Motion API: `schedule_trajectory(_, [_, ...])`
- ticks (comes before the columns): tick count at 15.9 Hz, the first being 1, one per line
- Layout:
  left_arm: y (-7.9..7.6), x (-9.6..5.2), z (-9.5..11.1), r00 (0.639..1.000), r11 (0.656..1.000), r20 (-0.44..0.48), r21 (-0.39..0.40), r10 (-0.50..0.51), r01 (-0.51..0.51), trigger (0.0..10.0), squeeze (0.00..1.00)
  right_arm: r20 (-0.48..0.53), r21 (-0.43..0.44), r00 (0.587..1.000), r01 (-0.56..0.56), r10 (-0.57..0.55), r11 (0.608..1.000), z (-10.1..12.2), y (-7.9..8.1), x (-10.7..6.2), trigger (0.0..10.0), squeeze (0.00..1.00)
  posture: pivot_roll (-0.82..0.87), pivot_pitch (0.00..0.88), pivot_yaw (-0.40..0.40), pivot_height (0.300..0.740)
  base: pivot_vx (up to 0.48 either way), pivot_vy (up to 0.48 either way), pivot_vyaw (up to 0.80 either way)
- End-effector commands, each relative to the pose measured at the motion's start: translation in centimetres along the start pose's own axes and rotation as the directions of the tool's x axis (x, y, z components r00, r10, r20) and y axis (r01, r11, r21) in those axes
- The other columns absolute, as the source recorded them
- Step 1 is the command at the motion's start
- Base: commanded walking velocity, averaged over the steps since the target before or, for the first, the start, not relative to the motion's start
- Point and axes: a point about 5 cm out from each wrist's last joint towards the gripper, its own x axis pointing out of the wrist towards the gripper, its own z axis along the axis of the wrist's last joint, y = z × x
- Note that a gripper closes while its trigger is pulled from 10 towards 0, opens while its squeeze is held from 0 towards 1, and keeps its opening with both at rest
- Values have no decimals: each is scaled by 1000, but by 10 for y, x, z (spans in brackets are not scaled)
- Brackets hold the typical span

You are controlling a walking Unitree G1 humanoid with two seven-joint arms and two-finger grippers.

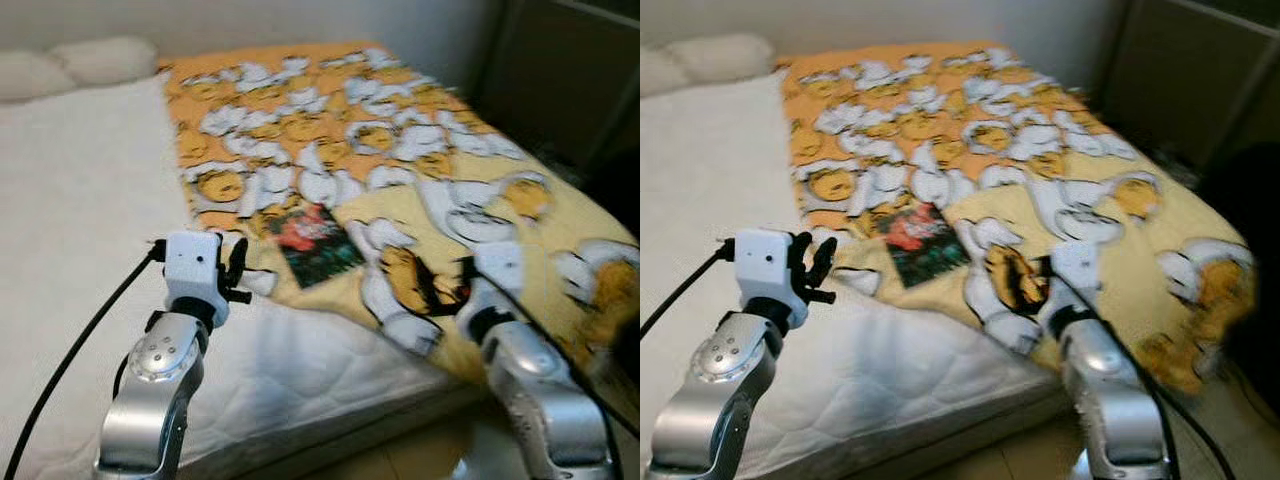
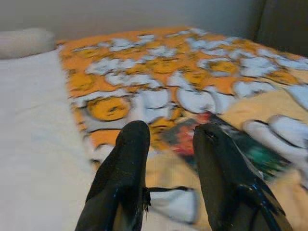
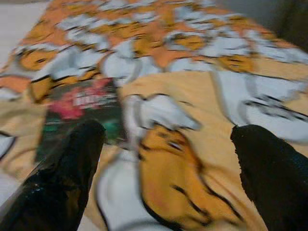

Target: Clean up the room

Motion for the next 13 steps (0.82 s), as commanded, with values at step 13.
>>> schedule_trajectory(13, [-2,-3,-3,1000,1000,-18,3,-5,5,10000,0,-30,-2,999,-24,24,1000,-4,1,6,10000,0,-79,0,-7,740,140,0,229])
